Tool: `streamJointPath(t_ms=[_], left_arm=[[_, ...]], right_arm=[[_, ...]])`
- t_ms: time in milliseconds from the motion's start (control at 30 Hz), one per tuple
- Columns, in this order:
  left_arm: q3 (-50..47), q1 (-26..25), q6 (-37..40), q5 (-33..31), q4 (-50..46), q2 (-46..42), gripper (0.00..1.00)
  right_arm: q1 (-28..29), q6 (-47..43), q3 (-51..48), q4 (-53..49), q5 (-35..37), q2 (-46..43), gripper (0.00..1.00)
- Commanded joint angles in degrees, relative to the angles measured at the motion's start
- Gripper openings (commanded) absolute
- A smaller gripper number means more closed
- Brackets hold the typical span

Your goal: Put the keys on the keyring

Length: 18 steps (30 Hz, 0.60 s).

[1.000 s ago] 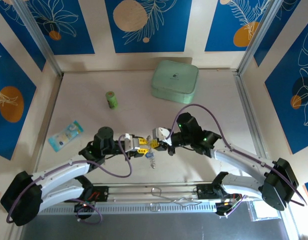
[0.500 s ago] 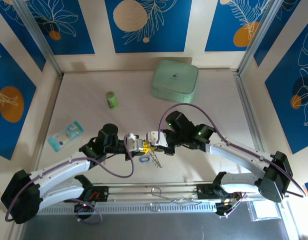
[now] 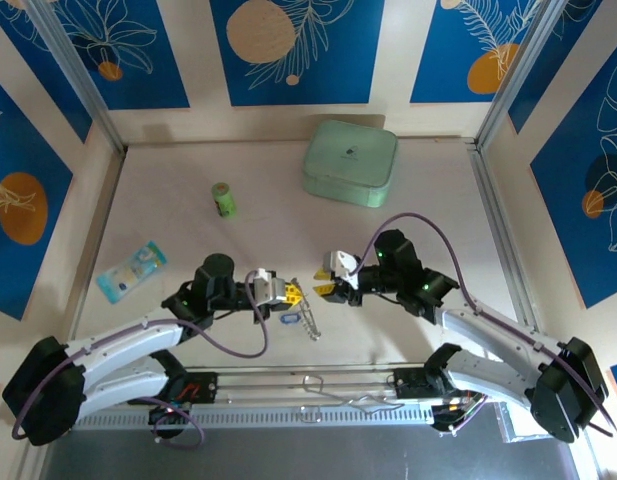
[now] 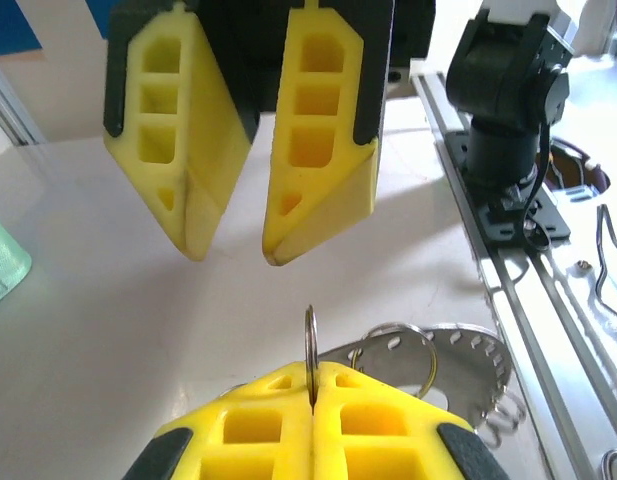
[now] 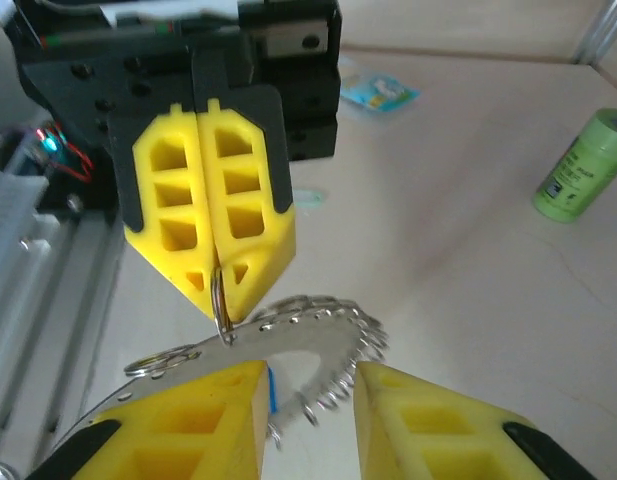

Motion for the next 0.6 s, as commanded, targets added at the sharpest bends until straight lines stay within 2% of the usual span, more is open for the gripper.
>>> streamJointPath(t_ms=[0,267,367,467,533,567], left_arm=[[-1.9,-0.5,-7.1,3.1,17.2,1.1,0.00],[-3.5,-0.6,-12.3,4.1,25.3,5.3,0.00],[-4.2,-0.6,-14.2,4.0,28.6,6.7,0.00],[-4.7,-0.6,-15.1,3.7,31.2,7.3,0.00],[-4.8,-0.6,-15.1,3.3,31.0,7.2,0.00],[-4.8,-0.6,-14.8,2.8,30.3,6.9,0.11]], right_arm=[[0.0,10.0,-2.9,15.7,-10.1,0.1,0.29],[1.0,10.0,-3.7,17.0,-9.6,2.1,0.26],[1.1,9.6,-3.0,16.1,-9.2,3.2,0.17],[1.5,8.5,-1.6,13.6,-9.3,4.1,0.01],[1.5,7.1,-0.1,9.9,-9.0,4.0,0.00],[1.5,6.6,0.8,7.9,-8.4,3.9,0.00]])
